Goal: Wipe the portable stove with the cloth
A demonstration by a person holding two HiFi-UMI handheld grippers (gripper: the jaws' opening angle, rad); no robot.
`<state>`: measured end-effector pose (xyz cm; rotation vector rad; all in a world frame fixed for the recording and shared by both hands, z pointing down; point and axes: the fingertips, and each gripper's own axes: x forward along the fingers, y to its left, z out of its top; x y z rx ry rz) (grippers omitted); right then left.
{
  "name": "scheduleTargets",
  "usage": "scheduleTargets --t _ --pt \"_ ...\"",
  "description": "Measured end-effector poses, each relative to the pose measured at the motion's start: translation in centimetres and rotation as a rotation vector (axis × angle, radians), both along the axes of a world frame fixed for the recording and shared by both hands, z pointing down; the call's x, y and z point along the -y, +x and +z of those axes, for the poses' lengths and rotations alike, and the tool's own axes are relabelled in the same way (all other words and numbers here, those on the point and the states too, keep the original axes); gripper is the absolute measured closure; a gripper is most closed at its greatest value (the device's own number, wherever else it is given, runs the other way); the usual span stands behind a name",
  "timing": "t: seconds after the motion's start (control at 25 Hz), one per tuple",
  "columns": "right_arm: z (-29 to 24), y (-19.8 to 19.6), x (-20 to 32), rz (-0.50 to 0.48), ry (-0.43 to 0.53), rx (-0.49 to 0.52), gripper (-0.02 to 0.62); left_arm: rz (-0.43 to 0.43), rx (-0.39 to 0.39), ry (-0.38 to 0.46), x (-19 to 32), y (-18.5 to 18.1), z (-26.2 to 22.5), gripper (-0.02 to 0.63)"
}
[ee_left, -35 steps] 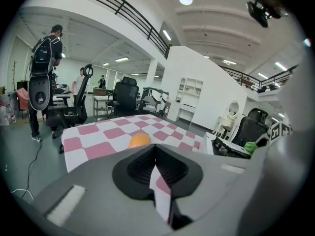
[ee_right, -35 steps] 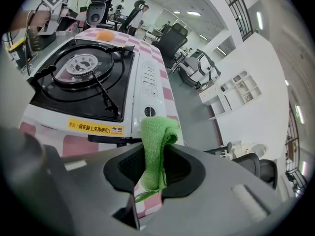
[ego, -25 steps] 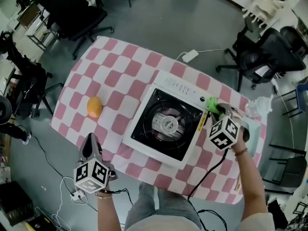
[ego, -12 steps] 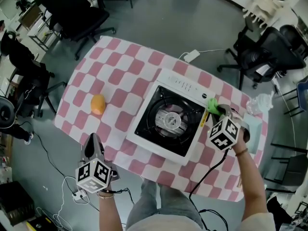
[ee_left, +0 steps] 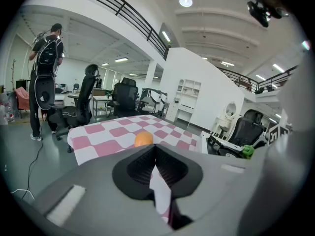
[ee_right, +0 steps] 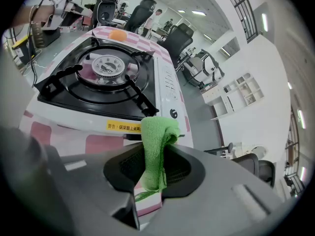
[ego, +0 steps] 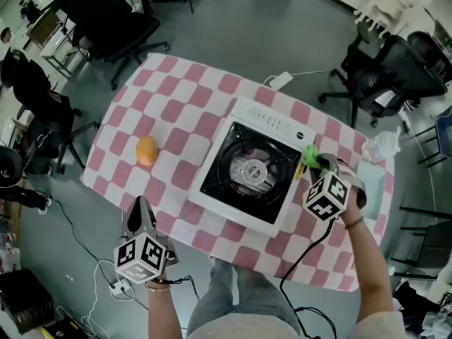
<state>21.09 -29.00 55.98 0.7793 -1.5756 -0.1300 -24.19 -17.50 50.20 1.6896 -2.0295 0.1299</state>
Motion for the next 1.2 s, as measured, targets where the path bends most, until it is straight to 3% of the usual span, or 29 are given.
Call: scheduleTargets --t 1.2 --pt "0.2 -1.5 -3.6 -0.005 -0.035 -0.024 0.506 0.011 -0.004 0.003 -2.5 -1.2 -0.4 0.605"
